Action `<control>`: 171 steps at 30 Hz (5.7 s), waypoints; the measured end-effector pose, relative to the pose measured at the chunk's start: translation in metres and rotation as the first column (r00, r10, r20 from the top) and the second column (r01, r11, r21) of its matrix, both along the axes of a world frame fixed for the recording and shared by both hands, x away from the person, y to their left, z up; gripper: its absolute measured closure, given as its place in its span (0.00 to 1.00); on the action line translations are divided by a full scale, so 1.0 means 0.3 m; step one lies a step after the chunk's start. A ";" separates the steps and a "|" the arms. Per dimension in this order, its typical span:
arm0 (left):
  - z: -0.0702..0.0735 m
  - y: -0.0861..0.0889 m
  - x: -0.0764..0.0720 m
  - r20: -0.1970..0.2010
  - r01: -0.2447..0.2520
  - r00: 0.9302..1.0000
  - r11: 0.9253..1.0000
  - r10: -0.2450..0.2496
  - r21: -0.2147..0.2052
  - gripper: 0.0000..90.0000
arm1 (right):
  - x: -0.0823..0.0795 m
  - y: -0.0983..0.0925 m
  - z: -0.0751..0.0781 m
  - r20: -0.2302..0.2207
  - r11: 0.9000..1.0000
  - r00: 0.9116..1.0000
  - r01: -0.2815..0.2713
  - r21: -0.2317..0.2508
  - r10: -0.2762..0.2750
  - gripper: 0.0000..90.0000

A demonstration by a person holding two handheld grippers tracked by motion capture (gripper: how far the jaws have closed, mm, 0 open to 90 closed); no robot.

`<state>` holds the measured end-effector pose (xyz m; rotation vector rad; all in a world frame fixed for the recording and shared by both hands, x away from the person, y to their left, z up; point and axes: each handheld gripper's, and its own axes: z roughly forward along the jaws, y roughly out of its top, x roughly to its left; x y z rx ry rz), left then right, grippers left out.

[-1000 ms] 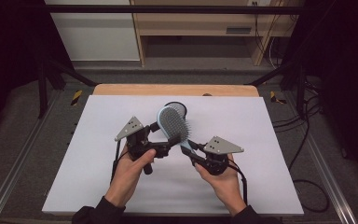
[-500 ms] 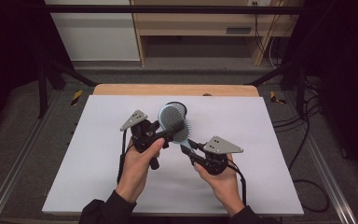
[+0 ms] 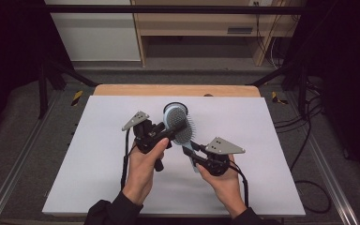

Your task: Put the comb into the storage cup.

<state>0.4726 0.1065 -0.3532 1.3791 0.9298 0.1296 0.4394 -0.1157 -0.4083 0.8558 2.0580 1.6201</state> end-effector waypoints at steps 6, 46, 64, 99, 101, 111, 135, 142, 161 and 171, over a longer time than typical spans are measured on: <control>-0.006 0.005 0.003 -0.010 0.000 1.000 1.000 0.000 -0.014 0.56 | 0.004 0.001 -0.003 -0.007 1.000 1.000 -0.006 -0.001 0.006 0.78; -0.011 -0.003 0.001 -0.002 0.007 1.000 1.000 -0.007 -0.025 0.58 | 0.006 -0.004 -0.009 -0.004 1.000 1.000 -0.009 -0.005 0.009 0.78; -0.014 -0.007 0.001 -0.004 0.006 1.000 1.000 -0.006 -0.028 0.58 | 0.008 -0.006 -0.013 -0.005 1.000 1.000 -0.006 -0.007 0.006 0.77; -0.013 0.009 0.006 0.018 -0.009 1.000 1.000 0.009 -0.020 0.57 | 0.013 -0.002 -0.023 -0.020 1.000 1.000 0.001 -0.004 -0.001 0.58; -0.012 0.012 0.007 0.017 -0.013 1.000 1.000 0.014 -0.025 0.57 | 0.014 -0.002 -0.023 -0.021 1.000 1.000 0.001 -0.004 -0.001 0.58; -0.008 0.029 0.011 0.027 -0.034 0.999 0.999 0.034 -0.020 0.57 | 0.015 -0.003 -0.023 -0.024 1.000 1.000 0.002 -0.001 -0.002 0.53; -0.008 0.040 0.006 0.073 -0.063 0.995 0.998 0.061 0.029 0.57 | 0.021 -0.007 -0.028 -0.043 1.000 0.999 0.011 -0.004 -0.011 0.44; -0.009 0.049 0.006 0.082 -0.073 0.994 0.997 0.071 0.030 0.57 | 0.029 -0.011 -0.032 -0.060 1.000 0.998 0.022 -0.009 -0.023 0.37; -0.005 0.080 0.009 0.118 -0.103 0.988 0.993 0.097 0.051 0.57 | 0.047 -0.065 -0.038 -0.059 0.995 0.995 0.073 -0.072 -0.077 0.22; 0.001 0.078 0.014 0.129 -0.104 0.987 0.993 0.096 0.057 0.57 | 0.047 -0.102 -0.037 -0.082 0.996 0.994 0.060 -0.069 -0.066 0.21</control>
